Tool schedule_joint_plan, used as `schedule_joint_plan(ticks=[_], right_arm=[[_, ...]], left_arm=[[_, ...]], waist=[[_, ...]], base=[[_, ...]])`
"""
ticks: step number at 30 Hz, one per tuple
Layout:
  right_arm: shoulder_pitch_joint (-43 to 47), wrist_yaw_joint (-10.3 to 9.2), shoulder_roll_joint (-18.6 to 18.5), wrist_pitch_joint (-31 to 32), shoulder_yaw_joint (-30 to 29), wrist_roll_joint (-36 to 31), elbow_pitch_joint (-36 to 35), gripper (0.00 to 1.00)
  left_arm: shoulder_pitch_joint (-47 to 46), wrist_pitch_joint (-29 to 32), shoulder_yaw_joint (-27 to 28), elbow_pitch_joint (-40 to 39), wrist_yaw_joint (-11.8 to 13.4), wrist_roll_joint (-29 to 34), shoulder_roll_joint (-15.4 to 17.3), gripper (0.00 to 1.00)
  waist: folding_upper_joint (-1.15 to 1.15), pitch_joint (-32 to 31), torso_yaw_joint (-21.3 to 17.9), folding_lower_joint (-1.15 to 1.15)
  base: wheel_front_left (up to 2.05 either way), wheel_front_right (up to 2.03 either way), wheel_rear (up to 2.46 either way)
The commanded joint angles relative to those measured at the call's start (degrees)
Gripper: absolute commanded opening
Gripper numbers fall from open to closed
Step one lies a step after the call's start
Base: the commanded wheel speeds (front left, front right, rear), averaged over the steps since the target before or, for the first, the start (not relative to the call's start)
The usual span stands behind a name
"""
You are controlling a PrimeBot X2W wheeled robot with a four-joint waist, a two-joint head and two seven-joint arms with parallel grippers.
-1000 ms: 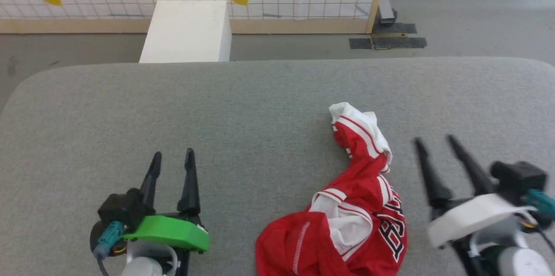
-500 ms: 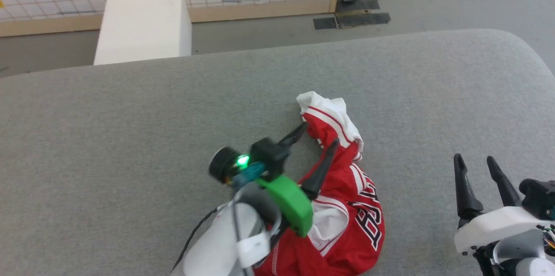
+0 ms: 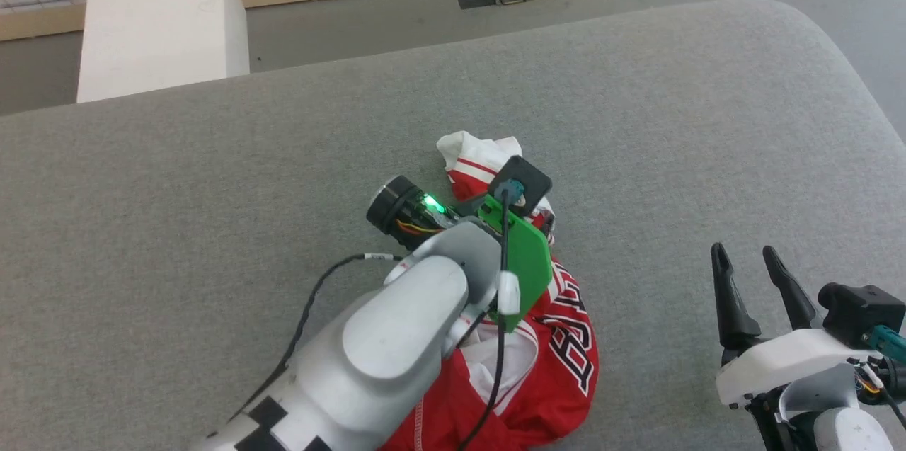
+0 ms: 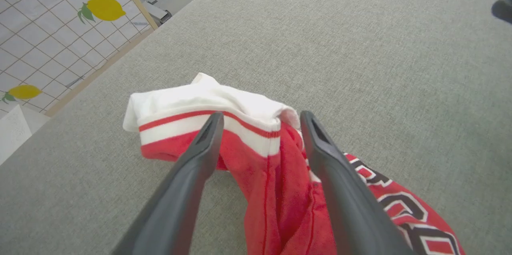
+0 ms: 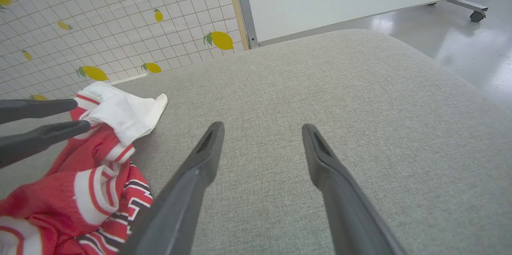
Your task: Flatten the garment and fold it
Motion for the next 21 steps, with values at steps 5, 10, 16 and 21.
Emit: schedule_joint_plan(ticks=[5,10,16,21], right_arm=[[-1.4,-0.09,0.0,-0.6,0.7,0.4,0.7,1.00],[-1.6,-0.09,0.0,-0.6,1.1,0.5,1.1,1.00],[-1.3,-0.09,0.0,-0.3,0.9,0.4,1.4,1.00],[-1.0,-0.09,0.0,0.4,0.7,0.1,0.9,1.00]], left_arm=[[-4.4,2.7,-1.4,3.6,3.2,-0.8,0.1,1.00],[-6.2,3.9,-2.9,7.0,2.9,-1.9,0.1,0.00],[-6.7,1.3,-3.1,7.7,2.7,-4.5,0.1,0.00],[-6.2,-6.2,1.1,6.3,4.8,-8.5,0.1,0.00]], waist=[[0.00,0.5,-0.9,0.00],[0.00,0.6,-0.9,0.00],[0.00,-0.3,0.4,0.00],[0.00,-1.9,2.5,0.00]], base=[[0.00,0.00,0.00],[0.00,0.00,0.00],[0.00,0.00,0.00],[0.00,0.00,0.00]])
